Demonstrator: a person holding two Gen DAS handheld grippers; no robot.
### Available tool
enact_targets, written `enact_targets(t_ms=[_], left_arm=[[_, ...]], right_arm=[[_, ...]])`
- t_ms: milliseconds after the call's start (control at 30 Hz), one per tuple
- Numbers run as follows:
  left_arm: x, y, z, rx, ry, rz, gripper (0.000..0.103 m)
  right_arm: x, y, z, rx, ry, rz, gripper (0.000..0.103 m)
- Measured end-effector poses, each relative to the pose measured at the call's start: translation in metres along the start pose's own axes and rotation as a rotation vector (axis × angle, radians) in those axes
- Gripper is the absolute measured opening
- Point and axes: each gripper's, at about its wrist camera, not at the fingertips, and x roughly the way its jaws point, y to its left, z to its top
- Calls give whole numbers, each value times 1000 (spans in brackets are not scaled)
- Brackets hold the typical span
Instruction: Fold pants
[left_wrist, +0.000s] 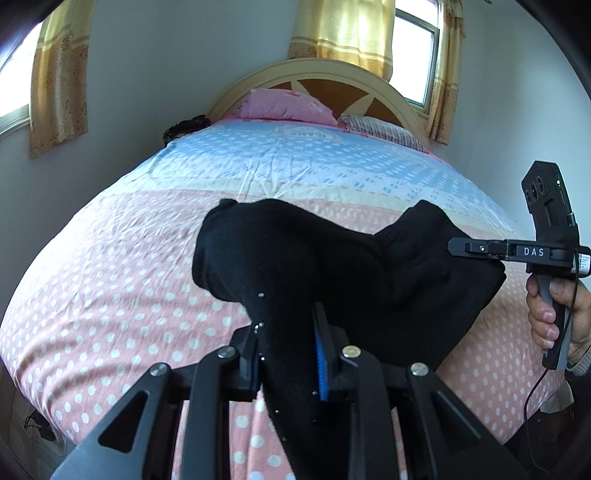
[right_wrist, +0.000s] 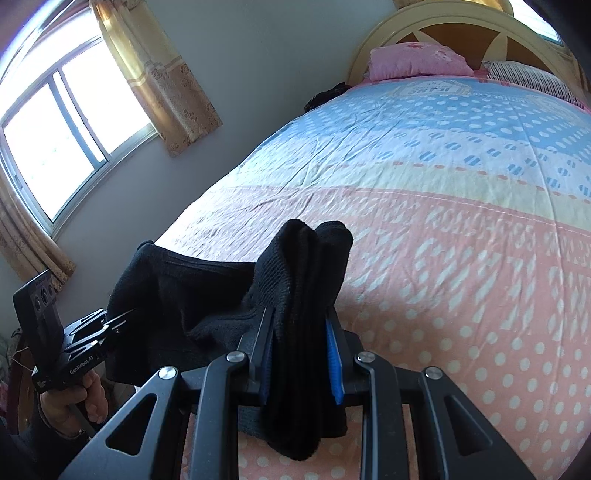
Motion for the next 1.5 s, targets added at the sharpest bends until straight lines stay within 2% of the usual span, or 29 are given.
enact_targets(t_ms=[300, 633, 733, 800, 933, 1067, 1167, 1300, 1500], left_arm=[[5, 13, -9, -41, -2, -4, 23], [14, 17, -22, 2, 25, 24, 24], [16, 16, -25, 15, 27, 38, 29], [17, 15, -26, 23, 28, 63, 40], [19, 15, -30, 36, 32, 82, 48], [21, 17, -34, 41, 26, 111, 65], [23, 21, -38, 27, 23, 116, 72], [22, 30, -44, -6, 9, 128, 87], [14, 40, -51, -34, 17, 118, 96]], right_arm=[[5, -6, 2, 13, -4, 1, 25], [14, -14, -4, 47, 14, -6, 25], [17, -18, -5, 62, 24, -15, 27], [22, -23, -6, 83, 40, -16, 28], [27, -33, -10, 117, 50, -32, 32], [31, -41, -15, 144, 48, -36, 36], [32, -41, -18, 147, 36, -54, 44], [29, -45, -24, 166, 19, -76, 53], [19, -53, -29, 218, -16, -77, 57]])
